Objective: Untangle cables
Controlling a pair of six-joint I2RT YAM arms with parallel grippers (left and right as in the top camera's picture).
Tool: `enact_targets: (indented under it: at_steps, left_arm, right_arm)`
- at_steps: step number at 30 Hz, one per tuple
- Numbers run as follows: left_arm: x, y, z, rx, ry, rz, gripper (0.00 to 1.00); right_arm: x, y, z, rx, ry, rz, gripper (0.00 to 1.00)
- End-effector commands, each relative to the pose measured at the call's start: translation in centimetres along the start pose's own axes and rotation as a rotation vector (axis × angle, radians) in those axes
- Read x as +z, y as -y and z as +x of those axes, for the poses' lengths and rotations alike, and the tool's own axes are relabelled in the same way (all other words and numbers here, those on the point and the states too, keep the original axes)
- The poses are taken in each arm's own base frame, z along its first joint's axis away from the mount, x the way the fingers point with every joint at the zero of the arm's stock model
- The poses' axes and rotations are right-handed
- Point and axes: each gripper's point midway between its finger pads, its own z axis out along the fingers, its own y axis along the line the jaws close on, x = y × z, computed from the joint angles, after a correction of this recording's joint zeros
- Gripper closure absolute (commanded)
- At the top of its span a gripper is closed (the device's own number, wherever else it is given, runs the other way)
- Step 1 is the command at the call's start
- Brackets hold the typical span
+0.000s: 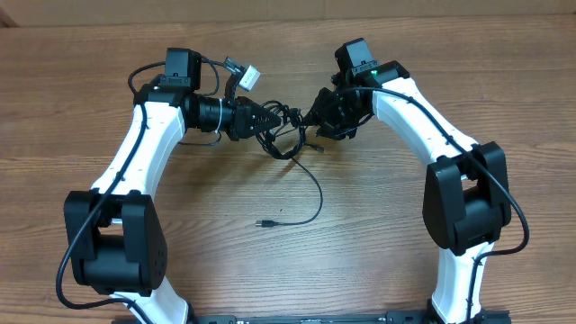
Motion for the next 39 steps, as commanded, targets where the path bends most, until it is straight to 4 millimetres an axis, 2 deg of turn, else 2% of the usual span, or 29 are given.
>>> enact_targets:
  at_steps: [1,6,9,12,15,19,22,24,29,32,33,39]
  left_arm:
    - [-0.5,2.1,-1.9,0.05,0.053,0.066,0.96]
    - [-1.0,2.7,-3.3,0.046,0.099,0.118,0.96]
    - [-1.0,2.7,-3.4,0.039,0.102,0.119,0.96]
    - [-1.0,2.7,-3.4,0.021,0.101,0.118,0.96]
    - [-1.0,2.6,-3.4,0.014,0.1,0.118,0.96]
    - [-1.0,2.4,-3.4,-0.008,0.097,0.107,0.96]
    - [-1.0,2.4,-3.4,-0.011,0.097,0.104,0.96]
    - [-1.0,2.4,-3.4,-0.013,0.097,0.105,0.96]
    - [-1.1,2.3,-4.3,-0.057,0.116,0.107,0.96]
    - [-1.2,2.6,-5.4,-0.09,0.14,0.128,0.96]
    - [-1.6,3.1,-6.3,-0.1,0.159,0.161,0.96]
    - [-4.8,3.2,-10.2,-0.093,0.269,0.172,0.96]
  right_arm:
    - [1.3,1.2,-0.3,0.015,0.0,0.046,0.62]
    - [2.6,1.7,0.6,0.016,-0.025,0.063,0.62]
    - [3.2,1.6,1.2,0.006,-0.032,0.064,0.62]
    - [3.3,1.3,1.4,0.004,-0.038,0.057,0.67]
    - [3.1,-0.5,1.3,-0.018,-0.066,-0.046,0.73]
    - [1.0,-2.8,0.8,-0.07,-0.09,-0.182,0.71]
    - [-1.0,-4.1,0.7,-0.122,-0.088,-0.256,0.58]
    - [-1.3,-4.5,1.1,-0.131,-0.104,-0.281,0.5]
    - [-1.1,-4.9,1.7,-0.162,-0.12,-0.291,0.4]
    - [-0.3,-3.7,1.3,-0.136,-0.078,-0.201,0.41]
    - [0.0,-2.4,0.9,-0.089,-0.052,-0.125,0.41]
    - [-0.1,1.6,0.7,-0.014,-0.019,0.062,0.47]
